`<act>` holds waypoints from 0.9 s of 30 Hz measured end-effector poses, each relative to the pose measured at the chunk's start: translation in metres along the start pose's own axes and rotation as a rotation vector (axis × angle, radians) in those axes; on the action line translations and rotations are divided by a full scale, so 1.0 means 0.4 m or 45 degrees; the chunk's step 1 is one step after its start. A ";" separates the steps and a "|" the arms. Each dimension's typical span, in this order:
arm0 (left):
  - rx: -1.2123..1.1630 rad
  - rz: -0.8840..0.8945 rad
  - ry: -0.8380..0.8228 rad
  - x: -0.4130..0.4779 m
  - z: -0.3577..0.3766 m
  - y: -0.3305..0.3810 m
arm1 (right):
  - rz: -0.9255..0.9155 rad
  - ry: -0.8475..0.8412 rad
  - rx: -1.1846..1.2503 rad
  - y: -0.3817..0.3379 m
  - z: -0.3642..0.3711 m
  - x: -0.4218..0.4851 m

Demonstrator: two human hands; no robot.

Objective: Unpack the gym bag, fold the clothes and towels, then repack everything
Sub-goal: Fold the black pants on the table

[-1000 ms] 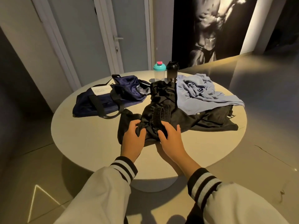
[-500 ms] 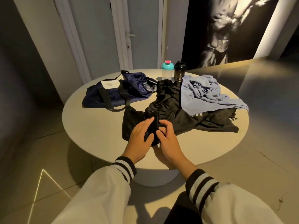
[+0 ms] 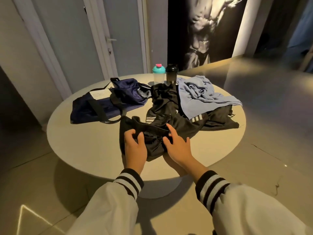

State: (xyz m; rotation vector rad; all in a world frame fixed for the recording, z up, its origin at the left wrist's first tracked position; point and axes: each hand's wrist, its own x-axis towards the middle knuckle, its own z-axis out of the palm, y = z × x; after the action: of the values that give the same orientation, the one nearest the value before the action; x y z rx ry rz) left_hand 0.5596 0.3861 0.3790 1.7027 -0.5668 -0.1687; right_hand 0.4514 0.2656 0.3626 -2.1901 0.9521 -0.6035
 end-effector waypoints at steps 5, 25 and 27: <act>0.043 -0.004 -0.032 -0.012 -0.006 0.008 | 0.004 0.124 -0.078 -0.011 0.008 0.005; -0.083 0.092 0.035 -0.014 -0.029 0.085 | -0.085 -0.110 0.066 -0.181 -0.002 0.029; -0.128 0.077 -0.088 0.004 -0.027 0.110 | 0.018 -0.069 0.331 -0.195 0.009 0.028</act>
State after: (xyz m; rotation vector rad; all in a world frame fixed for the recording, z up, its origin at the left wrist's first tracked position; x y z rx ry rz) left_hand 0.5533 0.3900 0.4237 1.5853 -0.6500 -0.2098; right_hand 0.4962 0.2983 0.4185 -1.9574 0.8114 -0.6214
